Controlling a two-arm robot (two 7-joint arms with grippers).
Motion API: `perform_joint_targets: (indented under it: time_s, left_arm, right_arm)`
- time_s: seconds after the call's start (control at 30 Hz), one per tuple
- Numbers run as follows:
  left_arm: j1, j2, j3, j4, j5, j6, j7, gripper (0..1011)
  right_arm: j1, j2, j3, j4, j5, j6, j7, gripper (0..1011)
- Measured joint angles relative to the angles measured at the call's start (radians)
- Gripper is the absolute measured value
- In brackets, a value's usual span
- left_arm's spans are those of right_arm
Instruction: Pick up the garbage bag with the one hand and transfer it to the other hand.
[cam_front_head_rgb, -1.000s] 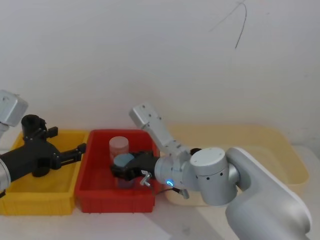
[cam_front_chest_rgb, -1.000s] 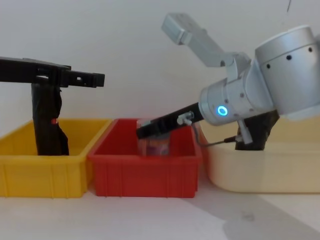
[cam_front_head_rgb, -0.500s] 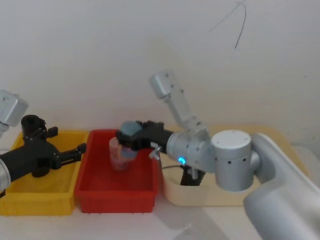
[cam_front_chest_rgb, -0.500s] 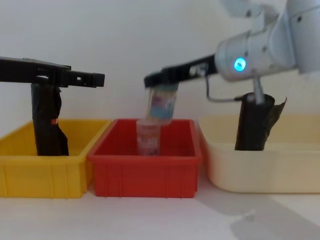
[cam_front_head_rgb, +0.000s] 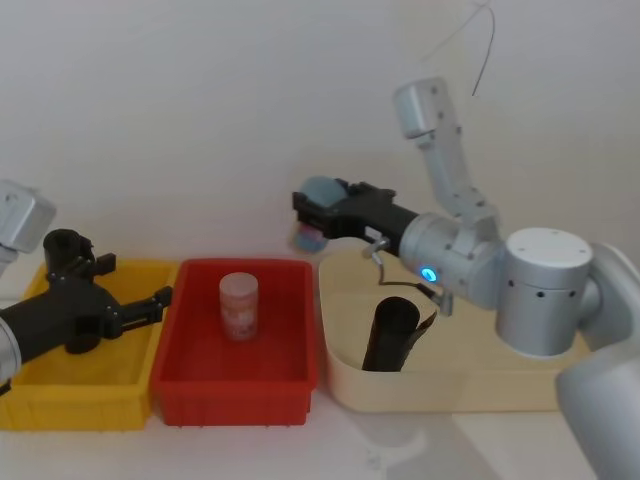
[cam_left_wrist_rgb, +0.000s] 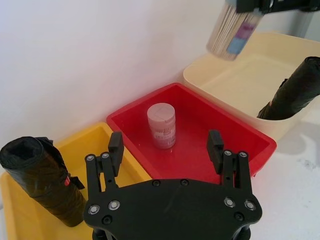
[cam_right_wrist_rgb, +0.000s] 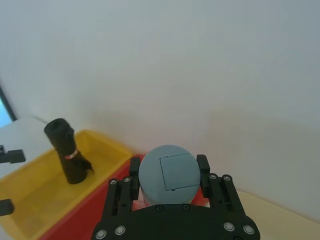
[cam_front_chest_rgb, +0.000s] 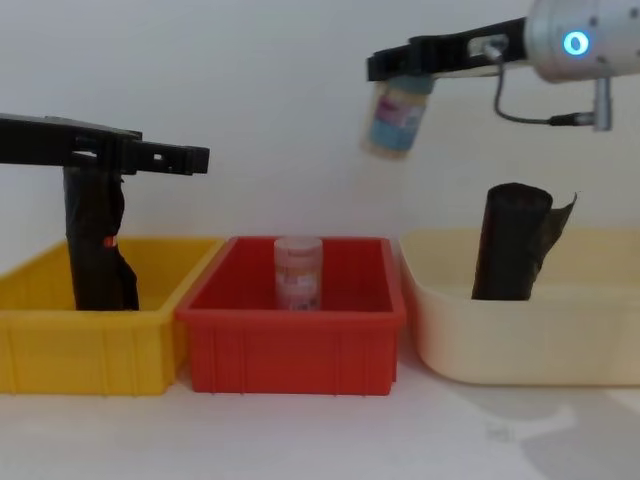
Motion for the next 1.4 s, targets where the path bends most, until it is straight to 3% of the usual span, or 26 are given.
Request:
perform_joint_targets:
  time_s: [0.47,0.87,1.1,1.4]
  left_arm:
    - [0.000,0.000,0.000,0.000,0.000,0.000,0.000,1001]
    - [0.000,0.000,0.000,0.000,0.000,0.000,0.000,1001]
    - [-0.005,-0.003,0.001,0.004,0.003,-0.002,-0.003,1001]
    - [-0.047,-0.021,0.018,0.042,0.020,-0.024,-0.043,1001]
  right_arm:
    - [-0.049,0.057,0.057,-0.015,0.028,-0.028,-0.001,663]
    - [-0.099,0.089,0.067,-0.043,0.033,-0.083,0.004,966]
    - [-0.152,0.103,0.058,-0.110,0.029,-0.144,0.009,1000]
    - [-0.220,0.120,0.040,-0.221,0.030,-0.176,0.016,1000]
